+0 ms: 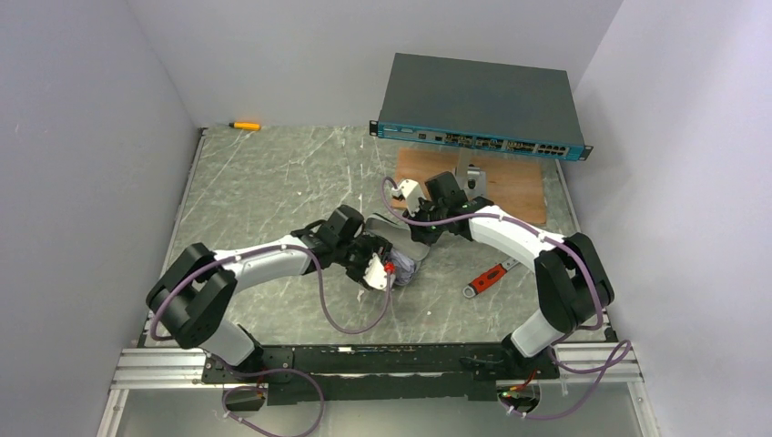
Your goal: Open the umbrella
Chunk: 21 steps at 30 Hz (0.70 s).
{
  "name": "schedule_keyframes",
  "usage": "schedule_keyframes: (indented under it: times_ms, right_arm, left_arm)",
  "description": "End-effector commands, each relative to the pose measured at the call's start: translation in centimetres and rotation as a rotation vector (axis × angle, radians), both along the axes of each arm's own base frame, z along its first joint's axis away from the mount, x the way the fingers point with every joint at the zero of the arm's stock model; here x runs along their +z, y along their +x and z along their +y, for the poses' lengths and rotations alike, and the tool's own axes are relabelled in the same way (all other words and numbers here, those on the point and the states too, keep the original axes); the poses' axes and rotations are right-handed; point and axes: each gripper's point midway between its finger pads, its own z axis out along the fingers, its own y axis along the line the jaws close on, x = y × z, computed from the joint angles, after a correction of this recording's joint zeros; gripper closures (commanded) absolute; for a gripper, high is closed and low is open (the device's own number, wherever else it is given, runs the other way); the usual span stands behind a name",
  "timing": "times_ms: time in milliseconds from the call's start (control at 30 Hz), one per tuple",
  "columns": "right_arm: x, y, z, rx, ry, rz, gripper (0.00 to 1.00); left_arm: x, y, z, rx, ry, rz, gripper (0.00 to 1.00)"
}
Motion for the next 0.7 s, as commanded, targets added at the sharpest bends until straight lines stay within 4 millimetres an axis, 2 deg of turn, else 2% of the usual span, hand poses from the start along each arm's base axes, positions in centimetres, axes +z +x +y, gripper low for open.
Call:
schedule_keyframes:
  times_ms: [0, 200, 267, 333, 367, 467, 567, 667]
  right_arm:
    - [1.7, -1.1, 1.0, 0.049, 0.053, 0.011, 0.94]
    - [1.5, -1.5, 0.6, 0.046, 0.045, 0.010, 0.95]
    - [1.5, -1.6, 0.3, 0.038, 0.037, 0.007, 0.96]
    - [1.3, -1.5, -0.1, 0.028, 0.023, -0.003, 0.98]
    - [1.1, -1.5, -0.4, 0.025, 0.014, -0.008, 0.99]
    - [0.7, -1.1, -1.6, -0.002, -0.025, -0.041, 1.00]
    - [0.4, -0.7, -3.1, -0.044, -0.061, -0.088, 1.00]
    - [0.1, -0.3, -4.4, -0.062, -0.108, -0.143, 1.00]
  left_arm:
    - [0.4, 1.6, -1.2, -0.026, 0.016, -0.073, 0.29]
    - [-3.9, 0.6, -0.8, -0.104, 0.160, -0.080, 0.30]
    - [-4.8, 0.4, -0.7, -0.107, 0.192, -0.070, 0.38]
    - [-4.5, 0.3, -0.9, -0.104, 0.201, -0.044, 0.49]
    - [-3.9, 0.4, -1.2, -0.091, 0.187, -0.037, 0.55]
    - [-0.3, 0.9, -2.9, -0.056, 0.098, -0.022, 0.77]
    - [4.7, 0.3, -4.6, -0.033, -0.022, 0.061, 0.98]
    - [9.9, 0.0, -6.0, 0.016, -0.188, 0.100, 1.00]
